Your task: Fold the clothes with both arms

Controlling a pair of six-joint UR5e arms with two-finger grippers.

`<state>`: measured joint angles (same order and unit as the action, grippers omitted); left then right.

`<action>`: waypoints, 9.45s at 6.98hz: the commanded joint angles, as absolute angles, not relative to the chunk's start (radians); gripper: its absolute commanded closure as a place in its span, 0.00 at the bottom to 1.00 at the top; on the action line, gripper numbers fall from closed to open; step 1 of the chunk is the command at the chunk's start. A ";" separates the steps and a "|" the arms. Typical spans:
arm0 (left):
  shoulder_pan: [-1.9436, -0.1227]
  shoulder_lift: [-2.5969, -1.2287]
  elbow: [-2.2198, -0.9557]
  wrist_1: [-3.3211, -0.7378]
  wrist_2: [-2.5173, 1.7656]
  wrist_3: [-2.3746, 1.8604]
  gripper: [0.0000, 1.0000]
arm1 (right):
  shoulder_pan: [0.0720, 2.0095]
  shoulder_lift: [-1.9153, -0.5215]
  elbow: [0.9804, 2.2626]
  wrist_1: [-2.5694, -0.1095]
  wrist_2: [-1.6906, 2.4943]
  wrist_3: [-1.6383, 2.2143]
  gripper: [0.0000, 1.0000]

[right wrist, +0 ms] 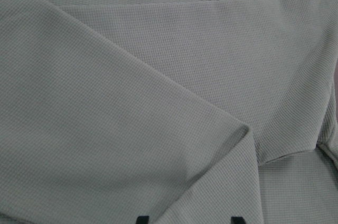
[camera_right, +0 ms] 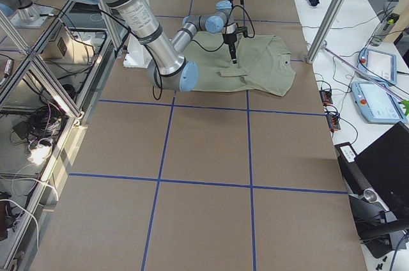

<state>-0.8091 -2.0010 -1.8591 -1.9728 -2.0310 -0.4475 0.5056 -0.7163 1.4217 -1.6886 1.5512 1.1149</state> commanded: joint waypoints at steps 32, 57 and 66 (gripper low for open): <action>-0.336 -1.642 -2.210 -2.020 -1.586 -1.394 0.24 | 0.150 -1.561 2.303 -1.336 1.331 1.805 0.03; -0.057 -1.612 -2.058 -2.049 -1.342 -1.720 1.00 | 0.098 -1.611 2.306 -1.341 1.269 1.888 0.03; -0.072 -1.624 -2.186 -2.049 -1.327 -1.726 1.00 | -0.032 -1.718 2.186 -1.147 1.146 2.194 0.30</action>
